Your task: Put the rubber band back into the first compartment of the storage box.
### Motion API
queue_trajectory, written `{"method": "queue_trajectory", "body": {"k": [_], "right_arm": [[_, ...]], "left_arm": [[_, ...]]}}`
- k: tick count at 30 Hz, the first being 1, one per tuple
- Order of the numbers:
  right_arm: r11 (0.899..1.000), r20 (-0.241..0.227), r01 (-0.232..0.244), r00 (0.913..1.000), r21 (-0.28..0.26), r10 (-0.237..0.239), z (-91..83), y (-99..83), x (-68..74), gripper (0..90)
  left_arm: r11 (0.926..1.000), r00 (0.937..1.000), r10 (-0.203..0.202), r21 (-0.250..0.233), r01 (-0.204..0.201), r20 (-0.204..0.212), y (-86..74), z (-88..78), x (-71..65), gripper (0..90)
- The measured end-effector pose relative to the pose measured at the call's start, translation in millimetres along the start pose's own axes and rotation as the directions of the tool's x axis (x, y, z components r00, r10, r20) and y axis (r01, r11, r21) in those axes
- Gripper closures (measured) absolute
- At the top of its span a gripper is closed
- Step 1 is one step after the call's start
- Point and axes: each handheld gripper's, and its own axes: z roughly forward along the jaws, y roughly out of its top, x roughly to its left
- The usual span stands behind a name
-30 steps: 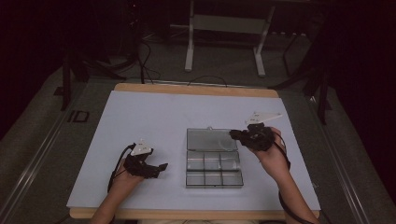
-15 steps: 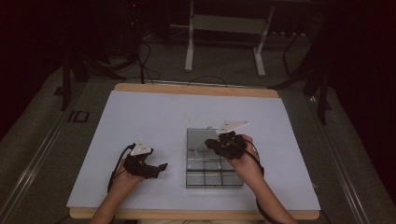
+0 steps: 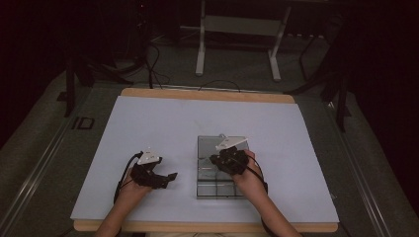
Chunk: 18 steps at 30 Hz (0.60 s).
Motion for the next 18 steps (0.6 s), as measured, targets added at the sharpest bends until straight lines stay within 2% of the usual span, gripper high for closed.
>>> {"method": "queue_trajectory", "body": {"k": [18], "right_arm": [[0.998,-0.035,0.009,0.9994,0.069,-0.006,27.8,-8.7,4.3,85.9]], "left_arm": [[1.0000,1.0000,0.002,0.002,-0.002,0.001,-0.2,-0.1,0.3,12.2]]}}
